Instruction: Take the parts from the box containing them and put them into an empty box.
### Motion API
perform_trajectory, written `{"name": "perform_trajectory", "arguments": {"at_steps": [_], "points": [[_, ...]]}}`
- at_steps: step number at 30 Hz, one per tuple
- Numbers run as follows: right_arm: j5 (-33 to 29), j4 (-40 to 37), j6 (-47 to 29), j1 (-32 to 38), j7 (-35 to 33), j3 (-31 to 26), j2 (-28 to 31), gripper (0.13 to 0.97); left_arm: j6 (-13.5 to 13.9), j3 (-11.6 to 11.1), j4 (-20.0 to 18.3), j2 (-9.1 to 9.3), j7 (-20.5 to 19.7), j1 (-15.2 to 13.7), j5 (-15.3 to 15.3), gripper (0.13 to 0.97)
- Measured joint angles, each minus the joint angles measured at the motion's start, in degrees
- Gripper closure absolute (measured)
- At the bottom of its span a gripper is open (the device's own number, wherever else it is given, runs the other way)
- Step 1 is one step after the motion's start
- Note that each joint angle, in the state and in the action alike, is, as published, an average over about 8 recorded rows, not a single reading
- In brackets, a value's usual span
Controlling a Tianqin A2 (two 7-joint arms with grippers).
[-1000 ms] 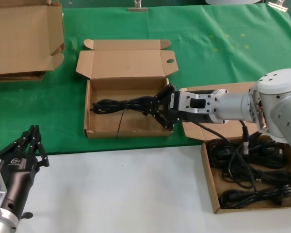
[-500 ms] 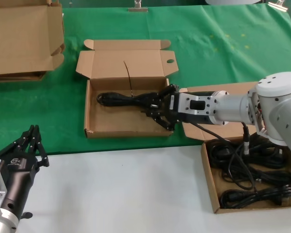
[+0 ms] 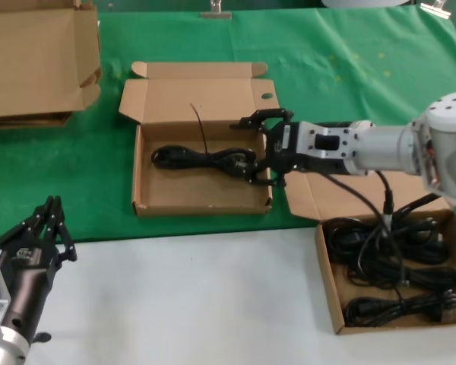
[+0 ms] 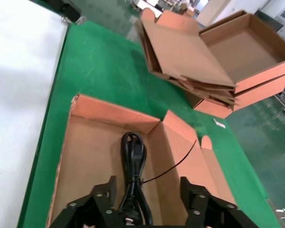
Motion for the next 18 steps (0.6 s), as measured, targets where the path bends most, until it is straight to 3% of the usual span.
{"name": "perform_trajectory", "arguments": {"at_steps": [7,15,18], "points": [[-1.6,17.1,-2.6,-6.0,10.6,-2.3,5.4,0.600,0.0,0.0,0.0,0.00,0.0,0.0,0.0,0.925],[-3.1,37.4,-3.2,-13.6,22.5,-3.8,12.7,0.389,0.0,0.0,0.0,0.00,0.0,0.0,0.0,0.925],[-3.4,43.7,-2.9,-15.9,26.1,-3.8,15.4,0.351,0.0,0.0,0.0,0.00,0.0,0.0,0.0,0.925]]}}
